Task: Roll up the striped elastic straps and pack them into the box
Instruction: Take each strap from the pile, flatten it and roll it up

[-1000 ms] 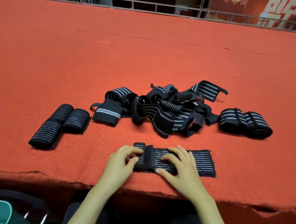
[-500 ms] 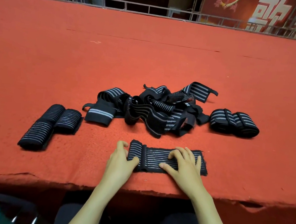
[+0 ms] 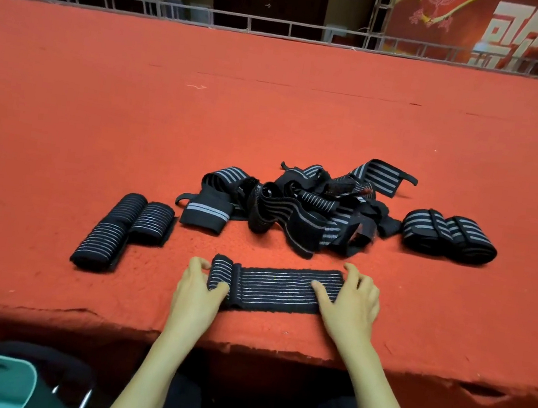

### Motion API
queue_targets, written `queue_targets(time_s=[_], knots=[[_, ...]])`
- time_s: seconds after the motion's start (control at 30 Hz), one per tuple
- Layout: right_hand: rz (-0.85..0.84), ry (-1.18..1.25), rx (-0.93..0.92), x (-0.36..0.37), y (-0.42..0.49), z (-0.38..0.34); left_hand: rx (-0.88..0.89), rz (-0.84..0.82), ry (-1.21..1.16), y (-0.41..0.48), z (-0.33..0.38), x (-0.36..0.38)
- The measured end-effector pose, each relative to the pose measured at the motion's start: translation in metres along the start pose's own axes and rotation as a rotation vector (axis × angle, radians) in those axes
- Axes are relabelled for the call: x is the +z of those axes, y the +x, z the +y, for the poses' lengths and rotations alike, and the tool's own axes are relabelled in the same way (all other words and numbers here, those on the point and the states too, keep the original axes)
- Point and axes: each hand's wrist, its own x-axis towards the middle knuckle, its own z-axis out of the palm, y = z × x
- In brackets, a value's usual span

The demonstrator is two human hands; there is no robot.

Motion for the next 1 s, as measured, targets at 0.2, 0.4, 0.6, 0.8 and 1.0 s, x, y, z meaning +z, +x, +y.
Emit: queue_targets(time_s=[0.2, 0.4, 0.6, 0.8, 1.0], knots=[[0.055, 0.039, -0.012, -0.001, 0.003, 0.009, 0.168, 0.105, 0.06, -0.008, 0.011, 0.005], [0.068, 0.186, -0.031, -0.007, 0.003, 0.008, 0.215, 0.111, 0.084, -0.019, 0.024, 0.007], [0.108, 0.167, -0.023, -0.014, 0.003, 0.019, 0.231, 0.118, 0.116, -0.02, 0.028, 0.012], [0.076, 0.13, -0.021, -0.011, 0.002, 0.022, 0.434, 0.139, 0.183, -0.024, 0.028, 0.028], [0.111, 0.132, -0.029, -0.009, 0.001, 0.027, 0.553, 0.022, 0.118, -0.027, 0.029, 0.037]])
